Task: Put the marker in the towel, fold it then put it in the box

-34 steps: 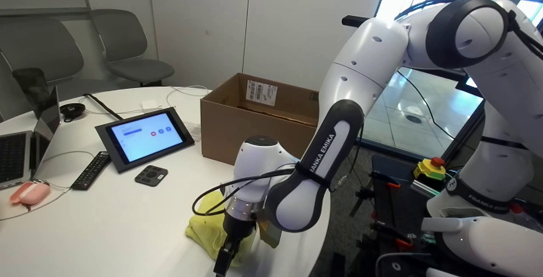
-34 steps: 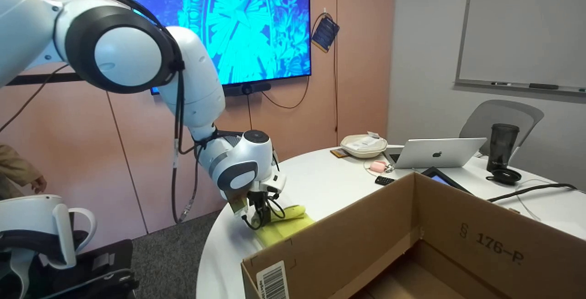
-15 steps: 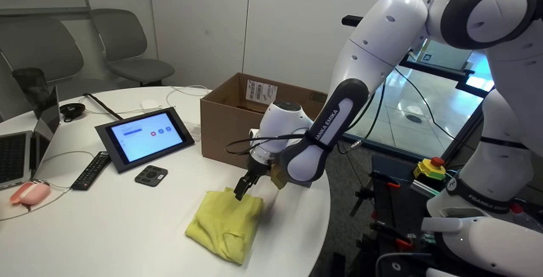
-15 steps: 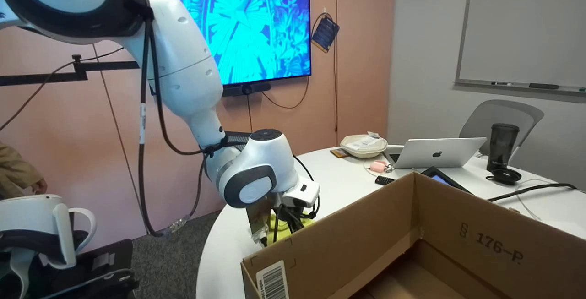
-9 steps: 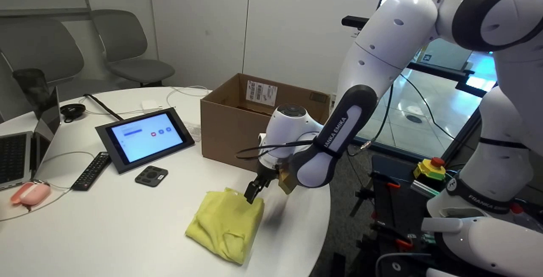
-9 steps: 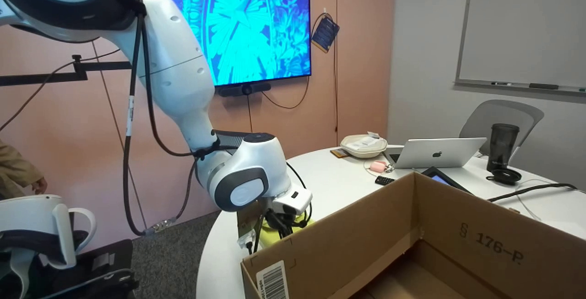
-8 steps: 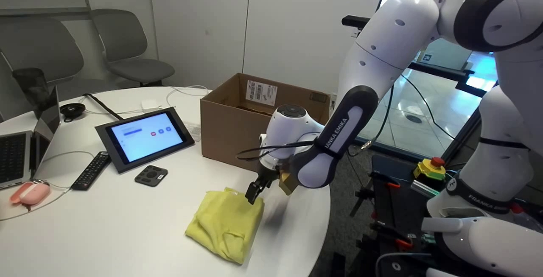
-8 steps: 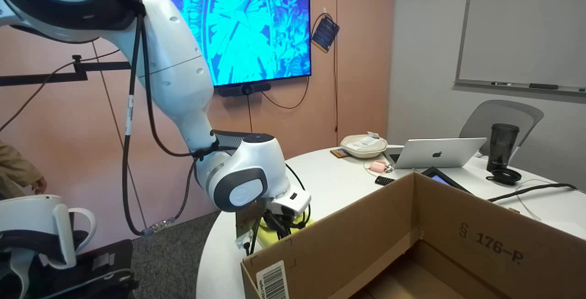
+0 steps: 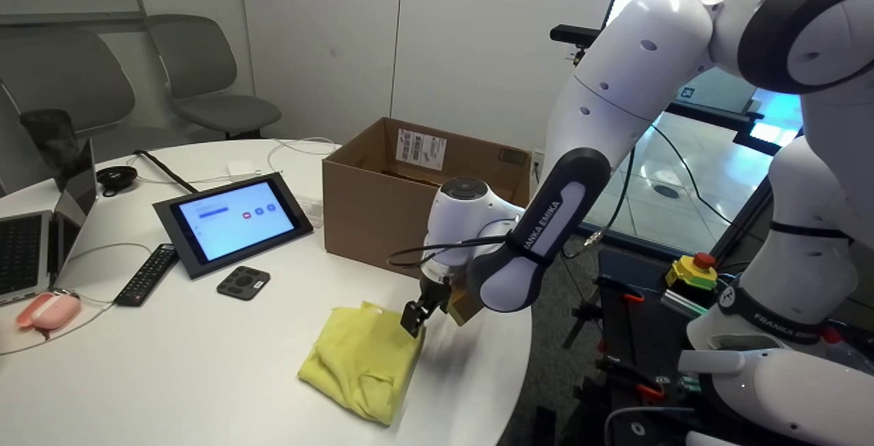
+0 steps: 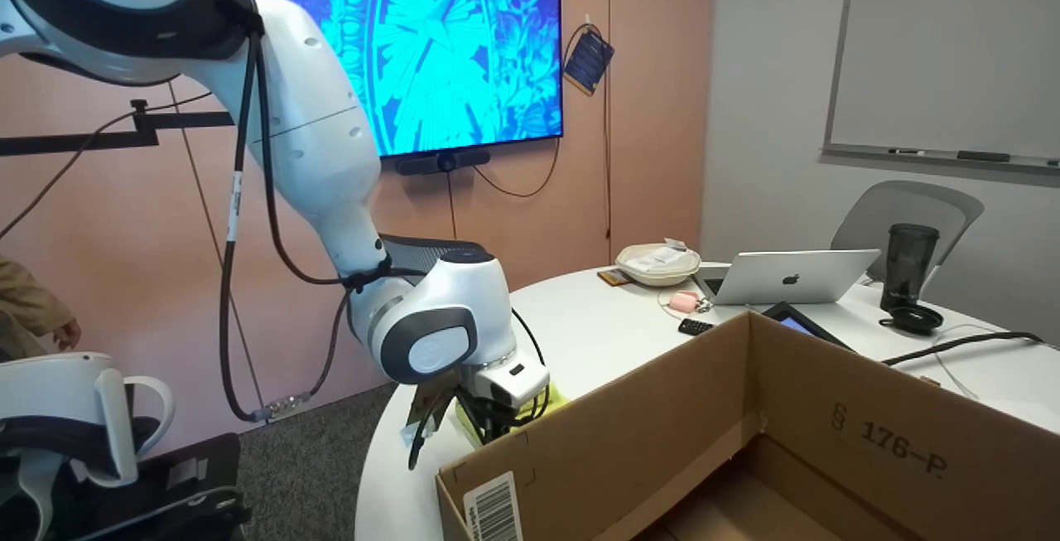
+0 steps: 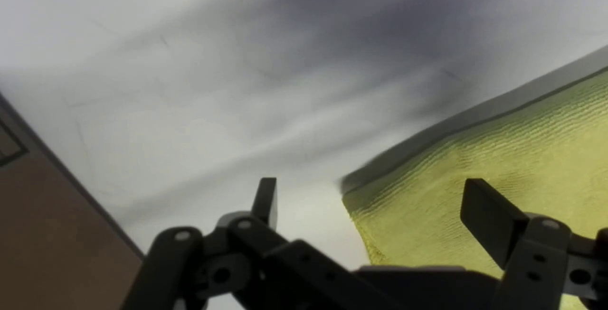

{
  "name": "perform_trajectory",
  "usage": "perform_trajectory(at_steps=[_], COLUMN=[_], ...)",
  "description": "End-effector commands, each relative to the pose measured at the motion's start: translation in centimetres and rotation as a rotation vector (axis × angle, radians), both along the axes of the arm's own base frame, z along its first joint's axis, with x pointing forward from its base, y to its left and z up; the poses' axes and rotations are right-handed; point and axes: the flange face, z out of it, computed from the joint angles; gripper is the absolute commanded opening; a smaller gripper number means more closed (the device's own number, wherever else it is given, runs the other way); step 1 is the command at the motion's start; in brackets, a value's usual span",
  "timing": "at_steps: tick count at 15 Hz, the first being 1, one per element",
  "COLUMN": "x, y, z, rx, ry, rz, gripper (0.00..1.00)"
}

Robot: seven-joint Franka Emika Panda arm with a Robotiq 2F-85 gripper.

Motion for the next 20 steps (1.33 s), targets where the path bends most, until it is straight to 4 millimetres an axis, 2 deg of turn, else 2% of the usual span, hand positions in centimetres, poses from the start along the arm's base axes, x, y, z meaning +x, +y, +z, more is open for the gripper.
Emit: perform_trajectory(at_steps=[1,9,14,15,16,20], x=[0.8,3.8,4.9,4.9,4.9,5.2], y=[0.3,-0.9,-1.2,-1.3,-1.3,-1.1], z=[-0.7,-2.7,-4.0,-4.2,-4.2,-3.8], rx=[0.047,0.084,0.085,0.088,0.089,0.094], ry=[-0.012,-0.05,-0.048,-0.044,-0.042,-0.041], rz=[-0.102,-0.238,-0.265,-0.269,-0.273,-0.289], gripper=[1.0,1.0,1.0,0.85,0.74,0.41])
